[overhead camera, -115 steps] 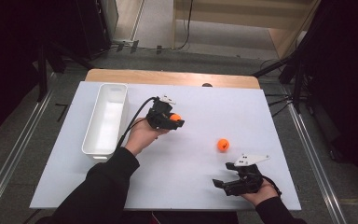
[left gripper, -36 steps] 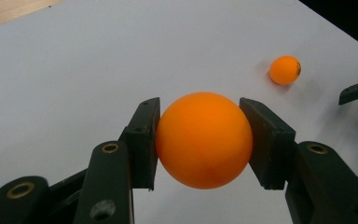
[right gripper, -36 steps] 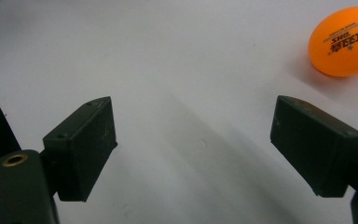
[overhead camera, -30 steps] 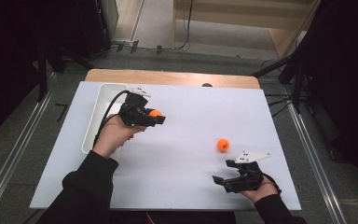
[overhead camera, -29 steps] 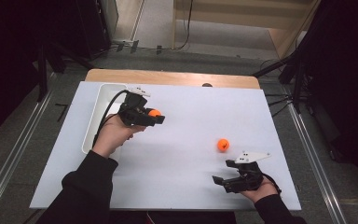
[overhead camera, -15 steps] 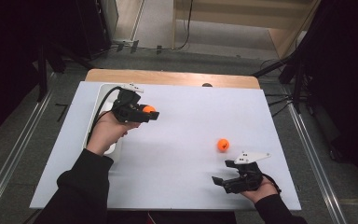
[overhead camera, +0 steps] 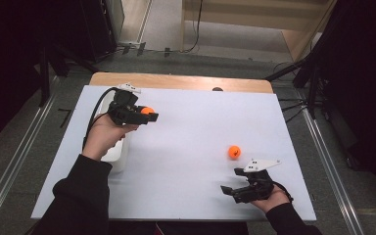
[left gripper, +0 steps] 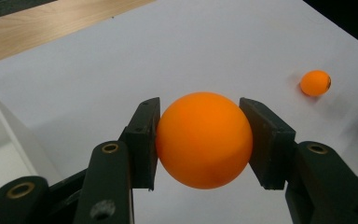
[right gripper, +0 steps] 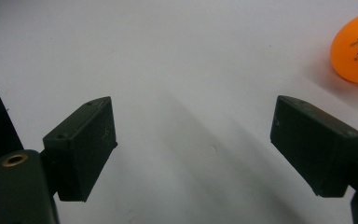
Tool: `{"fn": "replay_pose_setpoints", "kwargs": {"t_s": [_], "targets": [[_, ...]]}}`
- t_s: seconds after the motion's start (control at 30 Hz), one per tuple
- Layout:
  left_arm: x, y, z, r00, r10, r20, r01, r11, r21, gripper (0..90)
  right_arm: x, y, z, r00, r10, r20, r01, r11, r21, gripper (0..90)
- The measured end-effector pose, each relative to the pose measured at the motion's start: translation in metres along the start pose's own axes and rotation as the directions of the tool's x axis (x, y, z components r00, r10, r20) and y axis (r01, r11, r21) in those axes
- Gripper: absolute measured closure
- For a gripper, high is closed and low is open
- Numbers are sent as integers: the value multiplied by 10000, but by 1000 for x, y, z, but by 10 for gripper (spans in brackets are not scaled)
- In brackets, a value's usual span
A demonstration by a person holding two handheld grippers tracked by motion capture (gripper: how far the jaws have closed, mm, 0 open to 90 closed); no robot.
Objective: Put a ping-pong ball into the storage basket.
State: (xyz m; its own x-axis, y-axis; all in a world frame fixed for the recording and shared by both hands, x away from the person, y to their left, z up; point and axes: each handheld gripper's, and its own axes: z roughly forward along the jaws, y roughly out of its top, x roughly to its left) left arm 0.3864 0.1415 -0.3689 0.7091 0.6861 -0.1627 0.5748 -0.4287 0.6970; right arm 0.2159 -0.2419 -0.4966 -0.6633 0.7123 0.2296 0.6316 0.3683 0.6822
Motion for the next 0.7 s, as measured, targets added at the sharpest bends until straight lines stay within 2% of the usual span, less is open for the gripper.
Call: {"fn": "replay_pose_setpoints", "kwargs": {"t_s": [0.1,0.5,0.63,0.67,0.7], "targets": [[3,0,-2,10000,34,-25,-34,10000,54,510,0,0,0,10000,-11,14,11,10000,-11,128],[16,-2,-14,9982,-384,-471,371,9989,-284,510,0,-2,-1,10000,-47,69,47,10000,33,128],[19,-2,-18,9963,-398,-768,377,9989,-278,510,0,-2,-1,10000,-4,64,4,10000,10,128],[18,-2,-20,9945,-368,-983,343,9991,-267,510,0,-2,-1,10000,-7,64,7,10000,9,128],[18,-2,-20,9945,-368,-983,343,9991,-267,510,0,-2,-1,10000,-22,68,22,10000,17,128]]}}
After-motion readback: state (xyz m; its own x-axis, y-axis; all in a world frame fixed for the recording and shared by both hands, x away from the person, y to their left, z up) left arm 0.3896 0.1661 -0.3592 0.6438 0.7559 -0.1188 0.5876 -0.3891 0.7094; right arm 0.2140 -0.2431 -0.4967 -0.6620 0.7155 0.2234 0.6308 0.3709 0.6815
